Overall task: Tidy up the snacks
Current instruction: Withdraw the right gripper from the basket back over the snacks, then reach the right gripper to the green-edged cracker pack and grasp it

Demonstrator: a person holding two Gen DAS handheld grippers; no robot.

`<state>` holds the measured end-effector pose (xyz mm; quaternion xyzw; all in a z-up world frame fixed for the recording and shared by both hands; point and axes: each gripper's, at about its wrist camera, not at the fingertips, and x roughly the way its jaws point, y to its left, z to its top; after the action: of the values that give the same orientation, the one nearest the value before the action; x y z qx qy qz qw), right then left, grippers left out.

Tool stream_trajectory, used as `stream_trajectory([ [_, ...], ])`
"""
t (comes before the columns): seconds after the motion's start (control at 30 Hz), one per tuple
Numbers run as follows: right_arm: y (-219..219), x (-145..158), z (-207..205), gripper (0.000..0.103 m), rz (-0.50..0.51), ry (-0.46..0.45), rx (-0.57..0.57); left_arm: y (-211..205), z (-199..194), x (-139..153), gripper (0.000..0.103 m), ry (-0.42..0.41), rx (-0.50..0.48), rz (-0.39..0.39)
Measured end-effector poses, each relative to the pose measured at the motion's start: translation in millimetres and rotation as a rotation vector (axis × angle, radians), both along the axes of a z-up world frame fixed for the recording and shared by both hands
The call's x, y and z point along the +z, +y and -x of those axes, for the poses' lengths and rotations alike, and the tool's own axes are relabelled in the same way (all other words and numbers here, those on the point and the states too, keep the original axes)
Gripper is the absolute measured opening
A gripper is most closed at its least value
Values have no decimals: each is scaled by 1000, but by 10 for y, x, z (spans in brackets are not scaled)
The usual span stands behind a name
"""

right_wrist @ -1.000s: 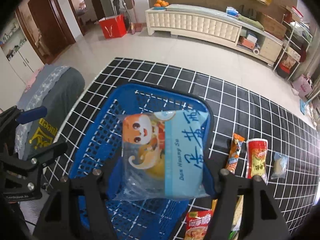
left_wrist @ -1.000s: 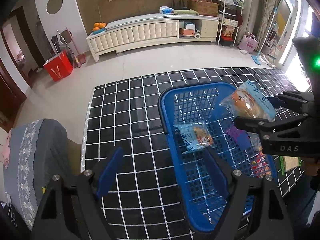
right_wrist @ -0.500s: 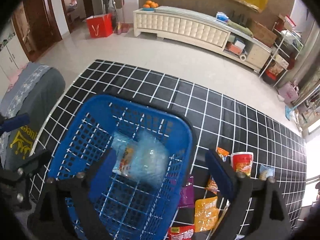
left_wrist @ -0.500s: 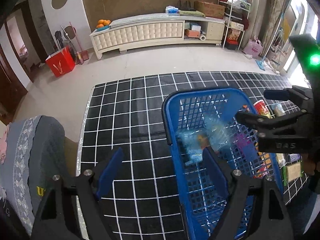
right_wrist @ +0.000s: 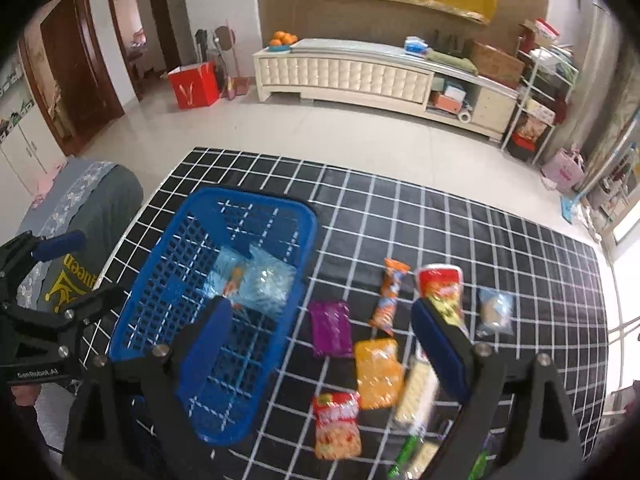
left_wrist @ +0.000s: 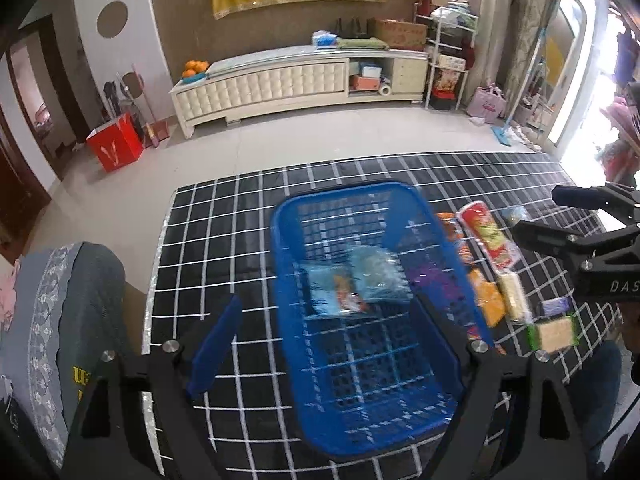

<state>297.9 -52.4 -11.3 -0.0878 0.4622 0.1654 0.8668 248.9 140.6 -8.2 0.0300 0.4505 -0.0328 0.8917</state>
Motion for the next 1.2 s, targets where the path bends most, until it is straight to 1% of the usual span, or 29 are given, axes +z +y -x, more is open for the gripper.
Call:
stream_trajectory([
  [0.1, -220, 76, 130, 93, -10, -12, -27, -208, 116, 75, 84, -12, -29, 7],
  [0.23, -485, 100, 285, 93, -10, -21, -58, -459, 226, 117, 84, -36, -53, -3],
  [0.37, -755, 82, 418, 93, -7, -18, -92, -709, 283, 105, 84, -27, -89, 22],
  [0.43, -884, 62, 482, 93, -8, -18, -111, -824, 299, 87, 84, -20, -100, 22],
  [0.53, -1123, 24, 575, 93, -23, -17, -131, -1030, 318, 25, 84, -6, -124, 24],
  [0.8, -1617, -168, 665, 93, -6, 22, -183, -1535, 317, -177, 84, 37, -175, 47],
  [0.9, -1761, -258, 682, 93, -3, 37, -193, -1711, 319, -265, 84, 40, -179, 25],
  [1.03, -1900, -413, 725, 93, 2, 59, -178, -1934, 337, -428, 84, 65, -200, 30],
  [1.2, -1985, -701, 791, 93, 23, 100, -124, -2168, 395, -694, 84, 103, -226, 12],
])
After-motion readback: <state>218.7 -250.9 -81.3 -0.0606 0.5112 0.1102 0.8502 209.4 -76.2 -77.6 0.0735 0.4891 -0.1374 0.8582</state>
